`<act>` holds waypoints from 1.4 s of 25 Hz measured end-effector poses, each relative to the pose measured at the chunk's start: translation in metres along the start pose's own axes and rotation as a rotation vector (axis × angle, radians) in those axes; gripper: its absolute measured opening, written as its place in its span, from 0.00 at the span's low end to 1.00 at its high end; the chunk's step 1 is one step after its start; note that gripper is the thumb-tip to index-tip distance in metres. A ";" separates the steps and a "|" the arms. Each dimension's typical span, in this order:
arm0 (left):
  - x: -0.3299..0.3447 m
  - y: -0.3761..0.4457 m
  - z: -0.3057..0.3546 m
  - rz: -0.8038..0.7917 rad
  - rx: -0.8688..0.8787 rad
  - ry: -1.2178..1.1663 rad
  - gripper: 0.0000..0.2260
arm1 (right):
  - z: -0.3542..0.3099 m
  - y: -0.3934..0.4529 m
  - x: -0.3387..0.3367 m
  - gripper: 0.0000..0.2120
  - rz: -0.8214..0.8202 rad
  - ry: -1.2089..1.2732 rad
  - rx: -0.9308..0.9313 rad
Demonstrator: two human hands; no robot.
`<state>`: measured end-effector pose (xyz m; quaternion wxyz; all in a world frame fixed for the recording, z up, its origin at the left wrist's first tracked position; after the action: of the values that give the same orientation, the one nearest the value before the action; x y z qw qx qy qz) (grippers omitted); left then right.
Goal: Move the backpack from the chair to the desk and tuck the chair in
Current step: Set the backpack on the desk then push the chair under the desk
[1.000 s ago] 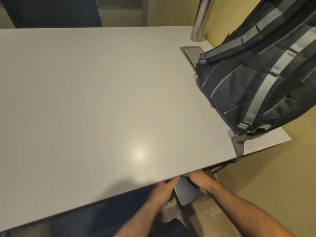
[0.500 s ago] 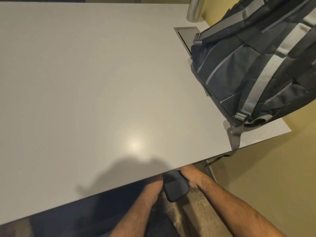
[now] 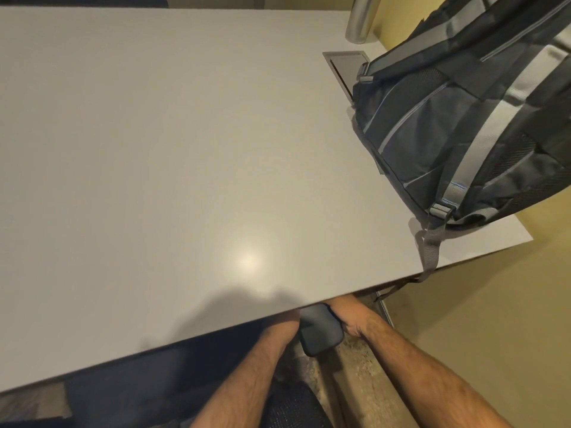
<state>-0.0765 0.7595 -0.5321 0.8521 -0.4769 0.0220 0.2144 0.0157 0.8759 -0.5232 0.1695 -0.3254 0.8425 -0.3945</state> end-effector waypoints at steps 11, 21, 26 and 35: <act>-0.108 -0.136 0.003 0.042 0.235 0.562 0.16 | -0.026 -0.143 -0.009 0.35 0.190 -0.389 -0.227; -0.247 -0.336 -0.004 0.277 0.381 0.950 0.22 | -0.104 -0.399 0.060 0.33 -0.005 -0.668 -0.662; -0.273 -0.472 -0.025 0.407 0.505 0.910 0.25 | -0.103 -0.492 0.095 0.39 -0.127 -1.018 -0.709; -0.241 -0.574 -0.114 0.544 0.514 0.936 0.53 | -0.045 -0.540 0.144 0.50 -0.189 -1.573 -0.874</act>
<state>-0.0543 0.3228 -0.0745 0.7544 -0.2767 0.5674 0.1797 0.1098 0.5448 -0.0808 0.5245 -0.6042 0.5279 0.2848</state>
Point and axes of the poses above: each hand's wrist, its own y-axis towards the middle knuckle, its own x-axis out of the palm, z = x × y, the point moved 7 cm from there along y, towards the middle knuckle, and after that the axes turned 2 degrees about y, right-handed, at the moved point
